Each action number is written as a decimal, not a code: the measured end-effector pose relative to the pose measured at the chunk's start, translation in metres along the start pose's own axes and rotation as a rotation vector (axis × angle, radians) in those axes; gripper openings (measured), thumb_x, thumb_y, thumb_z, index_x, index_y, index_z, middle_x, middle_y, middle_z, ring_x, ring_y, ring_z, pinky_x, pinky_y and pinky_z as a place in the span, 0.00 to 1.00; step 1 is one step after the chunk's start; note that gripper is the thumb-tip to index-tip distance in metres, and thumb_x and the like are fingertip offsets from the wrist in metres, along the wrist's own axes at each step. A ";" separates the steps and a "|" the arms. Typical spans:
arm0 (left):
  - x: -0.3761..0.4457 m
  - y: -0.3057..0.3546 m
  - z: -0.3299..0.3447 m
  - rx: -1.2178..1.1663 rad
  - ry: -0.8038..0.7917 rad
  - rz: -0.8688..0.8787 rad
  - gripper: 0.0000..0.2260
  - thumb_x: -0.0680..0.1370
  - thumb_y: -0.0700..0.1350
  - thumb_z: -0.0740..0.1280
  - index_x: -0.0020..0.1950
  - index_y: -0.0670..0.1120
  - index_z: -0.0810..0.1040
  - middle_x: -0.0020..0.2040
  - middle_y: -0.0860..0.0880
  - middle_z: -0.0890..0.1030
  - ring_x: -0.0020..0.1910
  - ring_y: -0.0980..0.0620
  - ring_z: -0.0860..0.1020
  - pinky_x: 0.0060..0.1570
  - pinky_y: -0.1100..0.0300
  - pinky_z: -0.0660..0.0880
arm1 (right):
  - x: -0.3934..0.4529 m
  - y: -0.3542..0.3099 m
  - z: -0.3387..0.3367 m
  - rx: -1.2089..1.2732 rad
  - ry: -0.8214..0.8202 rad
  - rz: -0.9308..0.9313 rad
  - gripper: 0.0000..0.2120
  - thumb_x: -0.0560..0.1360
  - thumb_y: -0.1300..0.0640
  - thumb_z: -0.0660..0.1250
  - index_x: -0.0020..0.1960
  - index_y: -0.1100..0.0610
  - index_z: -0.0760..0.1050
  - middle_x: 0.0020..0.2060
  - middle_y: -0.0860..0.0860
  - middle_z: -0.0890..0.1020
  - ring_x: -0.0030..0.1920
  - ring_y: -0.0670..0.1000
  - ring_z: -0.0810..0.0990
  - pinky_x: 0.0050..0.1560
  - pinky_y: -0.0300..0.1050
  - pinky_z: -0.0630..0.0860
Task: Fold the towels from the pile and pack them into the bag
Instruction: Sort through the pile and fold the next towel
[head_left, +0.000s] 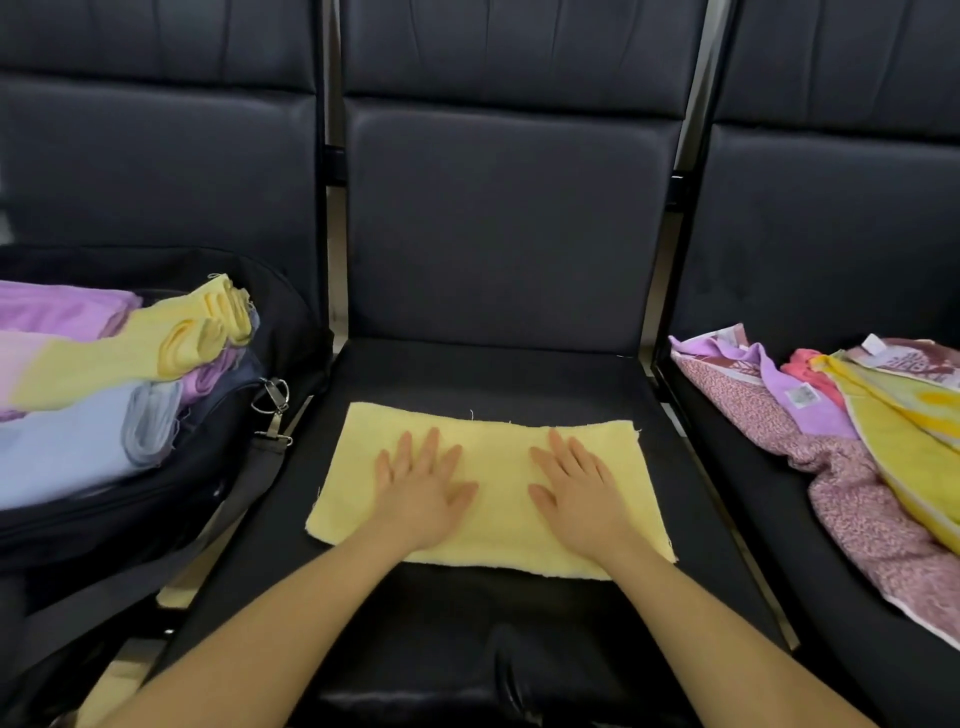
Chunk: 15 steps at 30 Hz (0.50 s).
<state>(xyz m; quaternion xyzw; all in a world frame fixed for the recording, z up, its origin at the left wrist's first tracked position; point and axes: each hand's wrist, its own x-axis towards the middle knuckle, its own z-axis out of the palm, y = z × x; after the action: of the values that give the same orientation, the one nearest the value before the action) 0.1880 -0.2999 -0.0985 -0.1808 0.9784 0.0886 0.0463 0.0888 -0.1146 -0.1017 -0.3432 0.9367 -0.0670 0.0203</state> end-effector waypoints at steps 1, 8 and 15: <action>-0.006 0.001 0.004 0.058 -0.053 -0.004 0.29 0.80 0.64 0.44 0.78 0.56 0.42 0.78 0.50 0.36 0.76 0.42 0.35 0.71 0.39 0.36 | -0.004 0.003 0.000 -0.056 -0.057 0.011 0.26 0.83 0.43 0.45 0.79 0.47 0.45 0.78 0.47 0.41 0.77 0.51 0.40 0.76 0.50 0.41; -0.030 0.025 0.003 0.029 -0.198 -0.033 0.29 0.80 0.64 0.44 0.78 0.56 0.39 0.77 0.50 0.34 0.75 0.41 0.34 0.69 0.34 0.35 | -0.028 0.017 -0.011 -0.189 -0.195 0.085 0.27 0.81 0.40 0.40 0.78 0.44 0.37 0.77 0.46 0.37 0.77 0.51 0.37 0.75 0.54 0.35; -0.036 -0.003 -0.008 0.222 0.094 -0.444 0.27 0.82 0.44 0.49 0.78 0.50 0.41 0.75 0.33 0.51 0.74 0.35 0.53 0.69 0.38 0.55 | -0.023 0.006 -0.019 -0.122 -0.119 0.067 0.25 0.83 0.44 0.45 0.78 0.49 0.50 0.78 0.50 0.45 0.78 0.53 0.44 0.75 0.54 0.43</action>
<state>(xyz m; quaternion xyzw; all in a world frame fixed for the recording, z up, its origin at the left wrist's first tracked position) 0.2226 -0.2913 -0.0868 -0.3888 0.9196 -0.0402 0.0385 0.1015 -0.0929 -0.0836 -0.3158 0.9470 0.0113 0.0570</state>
